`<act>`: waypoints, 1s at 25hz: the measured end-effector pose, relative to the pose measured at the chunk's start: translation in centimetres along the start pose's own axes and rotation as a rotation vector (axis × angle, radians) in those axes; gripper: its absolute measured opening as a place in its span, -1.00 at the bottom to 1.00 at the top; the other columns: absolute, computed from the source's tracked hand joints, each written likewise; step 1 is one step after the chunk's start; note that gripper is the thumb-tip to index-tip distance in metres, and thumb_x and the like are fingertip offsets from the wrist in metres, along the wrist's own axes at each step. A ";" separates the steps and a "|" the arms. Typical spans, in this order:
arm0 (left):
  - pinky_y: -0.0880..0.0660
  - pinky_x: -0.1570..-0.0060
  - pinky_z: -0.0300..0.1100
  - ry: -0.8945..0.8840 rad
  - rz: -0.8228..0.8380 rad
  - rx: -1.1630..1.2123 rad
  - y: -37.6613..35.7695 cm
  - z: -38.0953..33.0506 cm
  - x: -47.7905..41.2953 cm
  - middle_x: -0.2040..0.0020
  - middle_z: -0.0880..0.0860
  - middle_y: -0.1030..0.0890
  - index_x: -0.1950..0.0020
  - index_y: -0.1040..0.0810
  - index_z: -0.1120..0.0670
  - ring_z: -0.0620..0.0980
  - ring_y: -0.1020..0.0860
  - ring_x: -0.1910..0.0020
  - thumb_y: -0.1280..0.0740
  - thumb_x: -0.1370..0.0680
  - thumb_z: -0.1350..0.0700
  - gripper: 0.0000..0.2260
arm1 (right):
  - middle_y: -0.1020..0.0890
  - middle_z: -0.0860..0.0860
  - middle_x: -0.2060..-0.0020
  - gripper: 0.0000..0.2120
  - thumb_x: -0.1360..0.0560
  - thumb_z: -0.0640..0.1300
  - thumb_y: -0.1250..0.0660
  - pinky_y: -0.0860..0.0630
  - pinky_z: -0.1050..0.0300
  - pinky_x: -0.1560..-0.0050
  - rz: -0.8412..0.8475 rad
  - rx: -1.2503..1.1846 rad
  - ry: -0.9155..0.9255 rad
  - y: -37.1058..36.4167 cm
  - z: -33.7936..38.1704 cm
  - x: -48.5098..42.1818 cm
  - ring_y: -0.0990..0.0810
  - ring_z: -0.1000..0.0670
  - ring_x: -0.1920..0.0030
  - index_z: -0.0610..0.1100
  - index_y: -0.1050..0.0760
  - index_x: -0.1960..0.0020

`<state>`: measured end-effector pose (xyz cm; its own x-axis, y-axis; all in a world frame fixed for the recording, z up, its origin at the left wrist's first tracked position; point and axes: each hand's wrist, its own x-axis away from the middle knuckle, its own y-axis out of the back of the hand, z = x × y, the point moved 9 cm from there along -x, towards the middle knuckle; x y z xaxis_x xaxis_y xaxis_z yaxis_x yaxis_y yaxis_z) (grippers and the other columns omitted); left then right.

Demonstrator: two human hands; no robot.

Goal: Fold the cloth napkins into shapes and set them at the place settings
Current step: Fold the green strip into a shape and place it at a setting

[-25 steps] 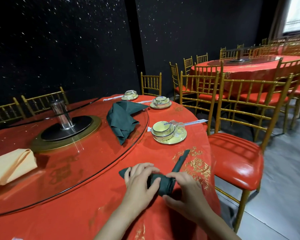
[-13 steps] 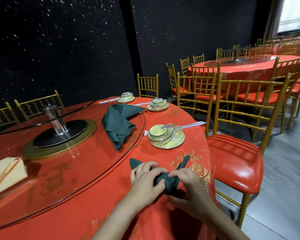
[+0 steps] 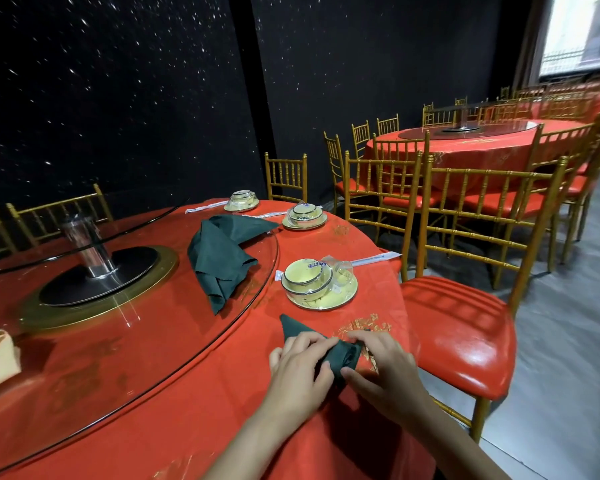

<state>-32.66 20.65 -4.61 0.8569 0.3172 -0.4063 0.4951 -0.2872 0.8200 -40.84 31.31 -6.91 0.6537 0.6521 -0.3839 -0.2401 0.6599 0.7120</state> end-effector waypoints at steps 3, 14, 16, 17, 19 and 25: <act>-0.07 -0.13 -0.28 0.007 0.043 -0.005 -0.5 -0.7 -1.4 -0.22 -0.28 -0.39 -0.34 -0.40 -0.20 -0.29 -0.26 -0.23 -0.03 -0.43 -0.03 -0.51 | -0.47 0.23 -0.05 -0.56 -0.28 0.26 -0.17 -0.24 0.24 0.09 -0.028 -0.019 0.043 0.3 0.2 -0.1 -0.46 0.11 -0.09 0.24 -0.33 -0.15; -0.12 -0.14 -0.31 0.003 0.058 0.063 -2.3 -1.2 -1.7 -0.12 -0.25 -0.26 -0.33 -0.40 -0.23 -0.24 -0.21 -0.20 -0.19 -0.41 0.08 -0.51 | -0.44 0.18 -0.11 -0.38 -0.23 0.28 0.00 -0.21 0.10 -0.07 -0.005 -0.026 -0.108 1.0 -3.0 -1.8 -0.40 0.09 -0.20 0.16 -0.44 -0.21; -0.14 -0.17 -0.27 0.009 0.096 0.065 -2.9 -1.3 -2.3 -0.12 -0.21 -0.23 -0.36 -0.36 -0.23 -0.18 -0.20 -0.21 -0.22 -0.44 0.16 -0.48 | -0.44 0.23 -0.12 -0.44 -0.22 0.21 -0.04 -0.22 0.09 -0.08 0.017 -0.041 -0.063 1.0 -2.3 -1.8 -0.38 0.12 -0.20 0.21 -0.40 -0.19; -0.15 -0.18 -0.26 0.016 0.103 0.060 -3.1 -1.3 -2.6 -0.12 -0.19 -0.23 -0.36 -0.35 -0.23 -0.15 -0.21 -0.20 -0.22 -0.44 0.18 -0.47 | -0.46 0.24 -0.10 -0.47 -0.20 0.18 -0.05 -0.25 0.07 -0.11 0.016 -0.063 -0.067 1.0 -2.3 -1.8 -0.40 0.12 -0.19 0.24 -0.39 -0.16; -0.20 -0.21 -0.22 0.040 0.108 0.058 -3.5 -1.2 -3.1 -0.08 -0.14 -0.24 -0.37 -0.35 -0.24 -0.10 -0.22 -0.14 -0.22 -0.44 0.21 -0.45 | -0.52 0.27 -0.05 -0.51 -0.17 0.15 -0.05 -0.33 -0.05 -0.18 -0.011 -0.133 -0.095 1.6 -2.6 -2.0 -0.46 0.11 -0.14 0.32 -0.37 -0.09; -0.25 -0.26 -0.21 0.051 0.121 0.153 -4.5 -0.5 -4.0 -0.04 -0.12 -0.29 -0.41 -0.34 -0.17 -0.09 -0.28 -0.09 -0.20 -0.41 0.15 -0.43 | -0.56 0.36 0.06 -0.57 -0.17 0.20 -0.11 -0.36 -0.08 -0.20 -0.005 -0.188 -0.090 2.5 -2.7 -2.0 -0.53 0.15 -0.04 0.35 -0.38 -0.04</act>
<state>-38.39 21.11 -6.43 0.9048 0.3164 -0.2849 0.4087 -0.4583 0.7893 -44.64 32.69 -5.93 0.7146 0.6184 -0.3270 -0.3613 0.7265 0.5846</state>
